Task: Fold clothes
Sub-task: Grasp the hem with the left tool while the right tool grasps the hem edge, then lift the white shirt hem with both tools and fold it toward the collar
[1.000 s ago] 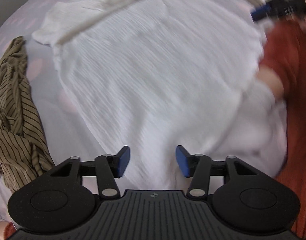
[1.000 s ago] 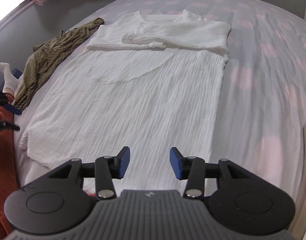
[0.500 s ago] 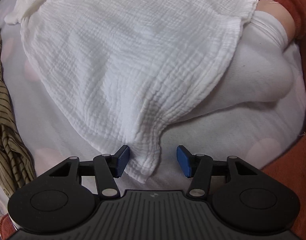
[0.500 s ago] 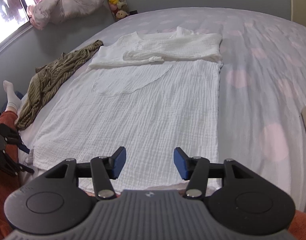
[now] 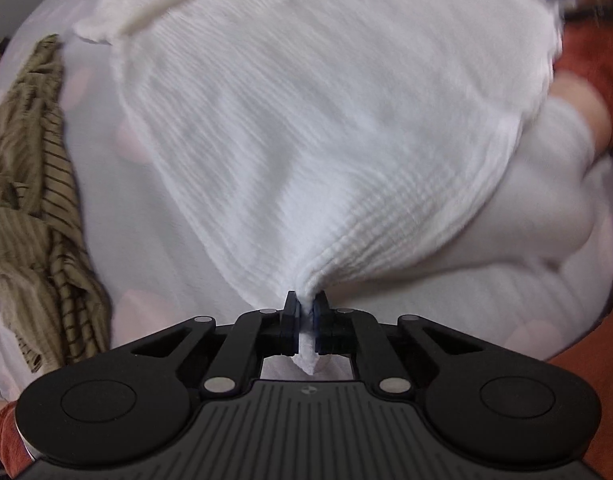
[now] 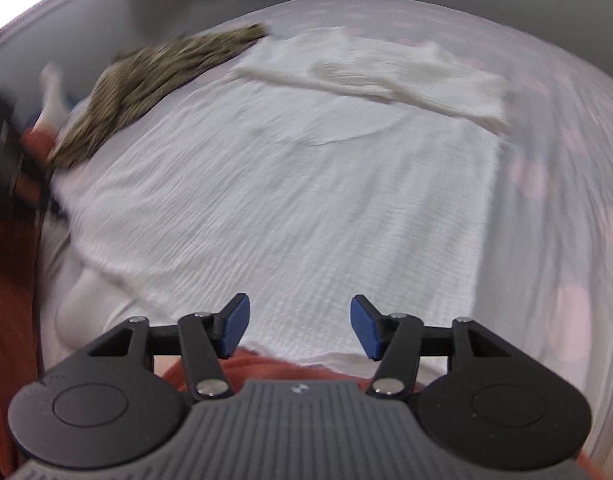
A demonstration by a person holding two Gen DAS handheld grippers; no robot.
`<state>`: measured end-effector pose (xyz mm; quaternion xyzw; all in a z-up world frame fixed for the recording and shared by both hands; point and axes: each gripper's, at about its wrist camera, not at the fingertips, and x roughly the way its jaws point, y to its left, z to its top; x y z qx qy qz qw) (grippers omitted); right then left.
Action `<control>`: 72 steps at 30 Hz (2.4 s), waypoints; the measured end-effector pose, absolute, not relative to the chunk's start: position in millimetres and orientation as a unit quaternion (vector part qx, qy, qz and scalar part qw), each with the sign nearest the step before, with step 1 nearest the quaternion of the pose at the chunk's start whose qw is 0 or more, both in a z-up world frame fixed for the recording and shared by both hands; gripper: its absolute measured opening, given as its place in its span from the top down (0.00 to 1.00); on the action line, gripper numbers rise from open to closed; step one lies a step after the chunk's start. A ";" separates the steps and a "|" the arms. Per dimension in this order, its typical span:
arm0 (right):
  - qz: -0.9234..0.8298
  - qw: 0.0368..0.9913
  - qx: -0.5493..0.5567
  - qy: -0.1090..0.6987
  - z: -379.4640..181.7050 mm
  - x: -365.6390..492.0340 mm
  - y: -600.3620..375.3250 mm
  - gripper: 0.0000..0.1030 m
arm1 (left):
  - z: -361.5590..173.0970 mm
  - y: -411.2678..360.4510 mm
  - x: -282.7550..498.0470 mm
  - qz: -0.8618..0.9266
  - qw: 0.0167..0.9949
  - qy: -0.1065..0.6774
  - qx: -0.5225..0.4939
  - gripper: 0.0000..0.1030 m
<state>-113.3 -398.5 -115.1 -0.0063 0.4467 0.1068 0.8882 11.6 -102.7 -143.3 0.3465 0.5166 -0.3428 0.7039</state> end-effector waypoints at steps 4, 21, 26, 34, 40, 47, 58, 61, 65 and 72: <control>0.164 0.863 -0.077 0.471 -120.9 -110.2 -367.5 0.39 | -101.8 -109.6 29.5 -0.351 0.731 0.498 0.307 0.96; 0.139 0.811 -0.216 0.526 -152.3 -75.6 -331.1 0.54 | -10.8 -145.2 82.5 -0.352 0.805 0.423 0.222 0.96; 0.108 0.811 -0.198 0.540 -138.3 -81.4 -371.6 0.56 | -5.2 -141.7 90.1 -0.349 0.811 0.420 0.212 0.96; 0.082 0.818 -0.156 0.548 -124.2 -94.2 -410.4 0.78 | -5.8 -133.9 90.1 -0.341 0.819 0.415 0.202 0.96; 0.103 0.821 -0.121 0.548 -127.5 -92.0 -415.9 0.77 | -5.3 -130.8 88.8 -0.338 0.820 0.415 0.202 0.96; 0.150 0.780 -0.174 0.582 -136.5 -68.4 -408.9 0.50 | -7.3 -127.7 87.2 -0.332 0.822 0.416 0.202 0.96; 0.189 0.765 -0.181 0.589 -137.7 -69.4 -402.6 0.95 | -13.5 -117.2 88.1 -0.322 0.827 0.418 0.195 0.96; 0.143 0.797 -0.196 0.554 -115.7 -87.0 -406.6 0.95 | -9.7 -111.9 84.0 -0.321 0.830 0.411 0.200 0.96; 0.072 0.844 -0.198 0.492 -71.5 -112.0 -423.9 0.95 | -1.7 -101.0 70.4 -0.321 0.836 0.397 0.199 0.96; 0.034 0.866 -0.201 0.457 -64.4 -126.1 -426.7 0.94 | -7.4 -94.7 53.1 -0.316 0.843 0.391 0.191 0.97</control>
